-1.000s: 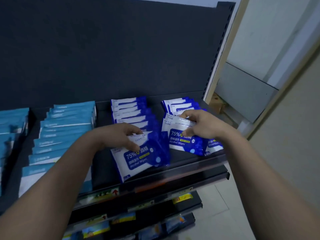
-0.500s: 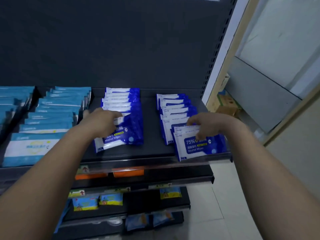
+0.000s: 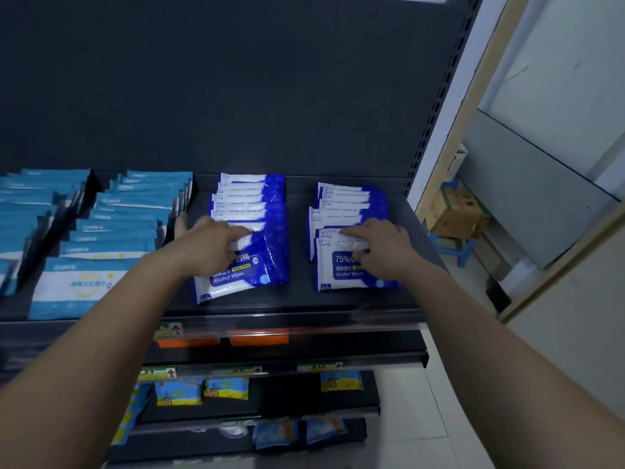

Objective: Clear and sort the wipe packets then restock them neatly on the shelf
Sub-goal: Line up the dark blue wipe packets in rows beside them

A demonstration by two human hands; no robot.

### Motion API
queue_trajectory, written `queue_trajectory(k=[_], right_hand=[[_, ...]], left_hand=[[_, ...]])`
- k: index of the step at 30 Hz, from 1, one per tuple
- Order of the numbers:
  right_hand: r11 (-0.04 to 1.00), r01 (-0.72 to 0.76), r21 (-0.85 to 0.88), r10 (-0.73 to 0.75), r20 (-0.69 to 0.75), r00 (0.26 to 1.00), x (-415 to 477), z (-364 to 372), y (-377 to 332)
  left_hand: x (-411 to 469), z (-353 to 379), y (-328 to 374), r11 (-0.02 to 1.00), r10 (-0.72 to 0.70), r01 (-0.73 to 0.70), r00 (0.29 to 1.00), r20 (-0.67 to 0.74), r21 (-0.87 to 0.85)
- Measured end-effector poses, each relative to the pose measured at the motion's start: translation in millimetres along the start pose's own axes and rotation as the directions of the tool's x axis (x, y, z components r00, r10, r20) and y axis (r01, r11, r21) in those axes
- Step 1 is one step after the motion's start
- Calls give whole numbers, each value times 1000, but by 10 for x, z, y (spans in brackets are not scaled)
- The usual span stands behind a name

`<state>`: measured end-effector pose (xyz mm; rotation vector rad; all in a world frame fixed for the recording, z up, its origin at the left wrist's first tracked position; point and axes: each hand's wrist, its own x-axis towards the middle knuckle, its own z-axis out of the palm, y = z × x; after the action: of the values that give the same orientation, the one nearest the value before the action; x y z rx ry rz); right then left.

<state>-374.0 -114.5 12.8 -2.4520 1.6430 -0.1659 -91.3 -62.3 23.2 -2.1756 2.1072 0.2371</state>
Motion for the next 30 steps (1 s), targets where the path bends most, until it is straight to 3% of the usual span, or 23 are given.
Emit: queue_trajectory(k=[6, 11, 14, 18, 23, 30], right_hand=[[998, 49, 44, -50, 11, 999, -184, 398, -95], [995, 86, -52, -85, 12, 996, -261, 537, -75], [995, 65, -77, -63, 30, 998, -278, 501, -114], [998, 52, -31, -54, -86, 995, -346, 488, -272], [986, 164, 37, -148, -273, 951, -317, 438, -697], [890, 450, 77, -412, -287, 864, -263, 483, -1948]], left_hand=[[-250, 397, 147, 992, 97, -113, 970, -222, -62], [-266, 563, 88, 967, 250, -254, 953, -173, -1], [-259, 520, 40, 963, 270, -268, 952, -143, 33], [-371, 500, 89, 977, 215, -210, 955, -205, 45], [-726, 378, -47, 995, 87, -95, 948, -306, -10], [-1553, 246, -839, 975, -165, 213, 889, -427, 65]])
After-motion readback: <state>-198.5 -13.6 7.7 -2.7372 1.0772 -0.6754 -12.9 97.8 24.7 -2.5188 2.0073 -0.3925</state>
